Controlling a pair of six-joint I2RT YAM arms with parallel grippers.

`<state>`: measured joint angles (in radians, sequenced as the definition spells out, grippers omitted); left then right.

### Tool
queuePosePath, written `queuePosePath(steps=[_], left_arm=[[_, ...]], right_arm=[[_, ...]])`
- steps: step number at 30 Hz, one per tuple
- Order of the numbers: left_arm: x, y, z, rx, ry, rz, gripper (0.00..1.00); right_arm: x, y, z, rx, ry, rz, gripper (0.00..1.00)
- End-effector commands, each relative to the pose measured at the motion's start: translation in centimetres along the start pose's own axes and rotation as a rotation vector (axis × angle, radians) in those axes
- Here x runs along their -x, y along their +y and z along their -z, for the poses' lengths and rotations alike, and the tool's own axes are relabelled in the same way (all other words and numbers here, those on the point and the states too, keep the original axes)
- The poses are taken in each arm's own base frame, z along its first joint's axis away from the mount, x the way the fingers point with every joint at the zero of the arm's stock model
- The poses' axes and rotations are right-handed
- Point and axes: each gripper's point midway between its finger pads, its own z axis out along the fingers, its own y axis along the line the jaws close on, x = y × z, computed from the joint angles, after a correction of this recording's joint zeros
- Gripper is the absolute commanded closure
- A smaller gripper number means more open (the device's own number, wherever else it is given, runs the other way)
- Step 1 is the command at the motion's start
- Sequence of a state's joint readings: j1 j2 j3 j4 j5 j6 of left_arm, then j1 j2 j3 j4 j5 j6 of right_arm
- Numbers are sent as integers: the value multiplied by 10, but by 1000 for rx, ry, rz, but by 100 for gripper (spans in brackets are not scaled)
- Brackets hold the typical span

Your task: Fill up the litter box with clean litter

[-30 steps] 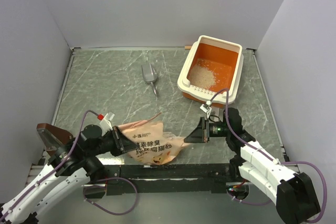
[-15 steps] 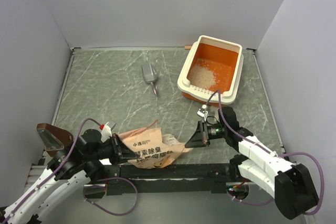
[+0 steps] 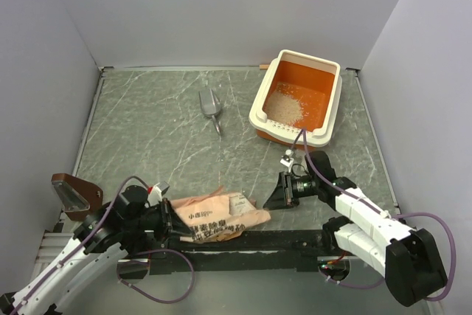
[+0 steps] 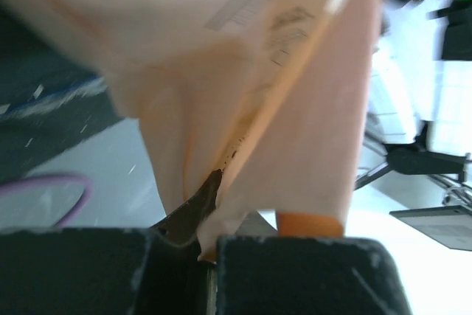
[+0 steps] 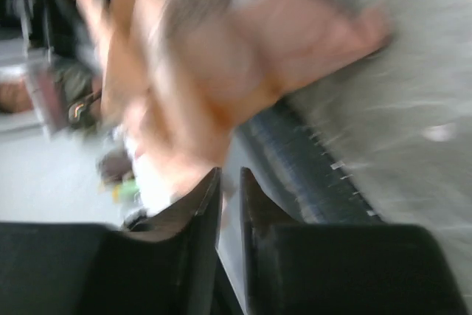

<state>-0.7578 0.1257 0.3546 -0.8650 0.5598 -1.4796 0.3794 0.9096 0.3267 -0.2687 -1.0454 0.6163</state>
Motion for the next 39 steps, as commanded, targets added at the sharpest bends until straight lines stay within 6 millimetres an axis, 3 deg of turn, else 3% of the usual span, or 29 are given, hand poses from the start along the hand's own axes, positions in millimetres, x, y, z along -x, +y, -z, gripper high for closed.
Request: queuePosePath(steps=[1, 4, 7, 10, 11, 14, 15, 17, 18, 23, 24, 29, 30, 33, 37, 39], left_arm=[[-27, 41, 8, 170, 147, 83, 99], [-27, 41, 8, 178, 150, 72, 99], [-28, 39, 9, 178, 153, 68, 99], [-27, 38, 10, 174, 146, 60, 99], [-27, 38, 11, 176, 143, 59, 99], [-27, 36, 11, 165, 139, 59, 99], [-27, 35, 11, 158, 137, 60, 99], [-27, 34, 11, 151, 136, 56, 99], [-26, 34, 11, 154, 135, 54, 99], [-26, 27, 11, 137, 135, 47, 99], [-26, 27, 11, 140, 139, 41, 99], [-26, 21, 11, 153, 148, 17, 99], [-26, 21, 10, 157, 151, 14, 99], [-26, 21, 10, 167, 159, 5, 99], [-25, 20, 8, 168, 167, 4, 99], [-25, 20, 8, 169, 168, -3, 99]], right_arm=[[49, -14, 15, -230, -189, 140, 59], [77, 16, 25, -210, -299, 263, 48], [102, 48, 34, -192, -369, 382, 43], [110, 81, 33, -171, -354, 510, 41], [102, 92, 23, -160, -306, 561, 41], [103, 118, 18, -233, -274, 764, 41], [91, 136, 11, -204, -232, 831, 41], [80, 152, 5, -167, -184, 946, 41], [62, 158, -3, -136, -126, 1001, 41], [22, 155, -21, -140, 38, 1268, 41], [2, 156, -28, -111, 92, 1327, 41], [-15, 150, -45, -175, 101, 1532, 40], [-28, 153, -48, -146, 114, 1579, 40], [-39, 163, -53, -126, 69, 1677, 39], [-68, 172, -64, -107, 80, 1813, 38], [-71, 163, -72, -176, 107, 1861, 37]])
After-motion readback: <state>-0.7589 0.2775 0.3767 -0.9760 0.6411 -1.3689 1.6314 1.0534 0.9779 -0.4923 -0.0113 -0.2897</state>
